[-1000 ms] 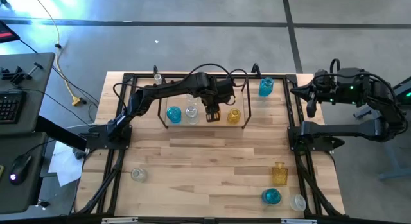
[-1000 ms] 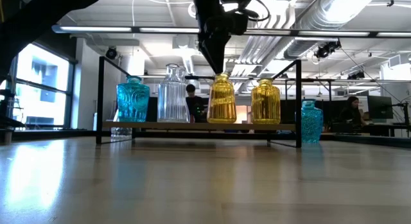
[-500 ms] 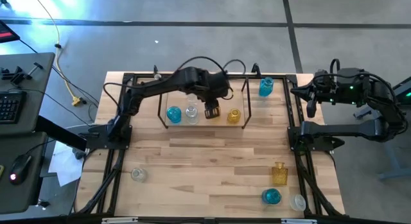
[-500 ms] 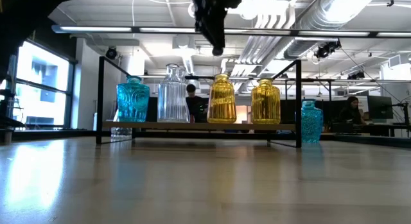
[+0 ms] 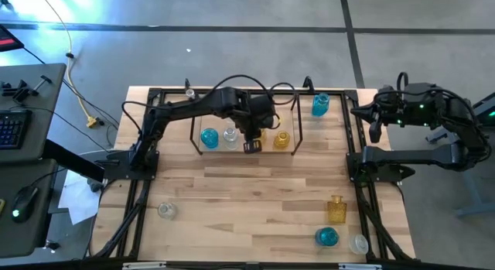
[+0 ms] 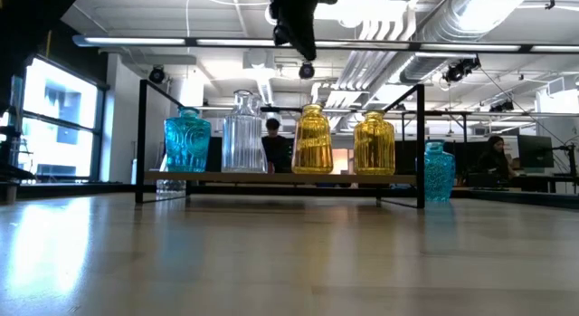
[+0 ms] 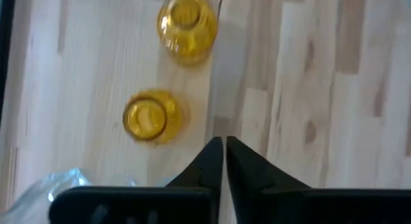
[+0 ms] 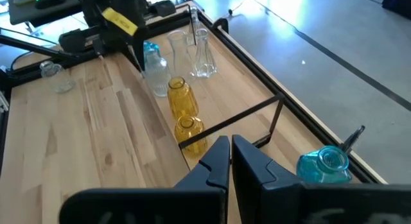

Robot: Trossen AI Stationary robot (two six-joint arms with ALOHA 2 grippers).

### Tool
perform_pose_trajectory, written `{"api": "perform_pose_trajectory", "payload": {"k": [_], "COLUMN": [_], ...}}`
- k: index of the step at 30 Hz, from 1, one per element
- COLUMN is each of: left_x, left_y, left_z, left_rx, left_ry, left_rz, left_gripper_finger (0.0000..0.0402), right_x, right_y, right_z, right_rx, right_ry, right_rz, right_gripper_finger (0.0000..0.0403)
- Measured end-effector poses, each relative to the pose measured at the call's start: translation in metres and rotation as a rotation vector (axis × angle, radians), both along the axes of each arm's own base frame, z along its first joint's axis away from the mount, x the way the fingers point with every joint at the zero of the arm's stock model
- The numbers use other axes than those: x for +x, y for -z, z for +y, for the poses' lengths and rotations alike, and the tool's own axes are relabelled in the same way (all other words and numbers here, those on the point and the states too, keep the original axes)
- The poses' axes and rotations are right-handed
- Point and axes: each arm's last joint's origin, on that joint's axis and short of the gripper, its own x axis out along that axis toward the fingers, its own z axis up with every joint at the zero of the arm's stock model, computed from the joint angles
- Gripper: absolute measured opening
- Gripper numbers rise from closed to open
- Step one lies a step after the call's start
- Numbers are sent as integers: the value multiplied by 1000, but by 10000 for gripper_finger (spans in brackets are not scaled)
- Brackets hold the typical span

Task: Sort vases onto shelf
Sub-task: Put the yellow vase on the shelf aligned with the other yellow vase

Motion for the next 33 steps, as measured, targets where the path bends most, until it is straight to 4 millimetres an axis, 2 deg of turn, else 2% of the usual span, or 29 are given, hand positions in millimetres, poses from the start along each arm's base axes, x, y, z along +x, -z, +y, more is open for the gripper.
{"api": "perform_pose_trajectory", "payload": {"k": [15, 33], "left_x": [0, 2], "left_y": [40, 54], "left_z": [6, 45], "left_rx": [-16, 22], "left_ry": [-44, -184], "left_rz": [135, 147], "left_gripper_finger": [0, 0], "right_x": [-3, -4], "right_y": [4, 5], "right_z": [1, 1], "right_rx": [19, 32], "right_ry": [0, -10], "right_rz": [49, 58], "right_gripper_finger": [0, 0]}}
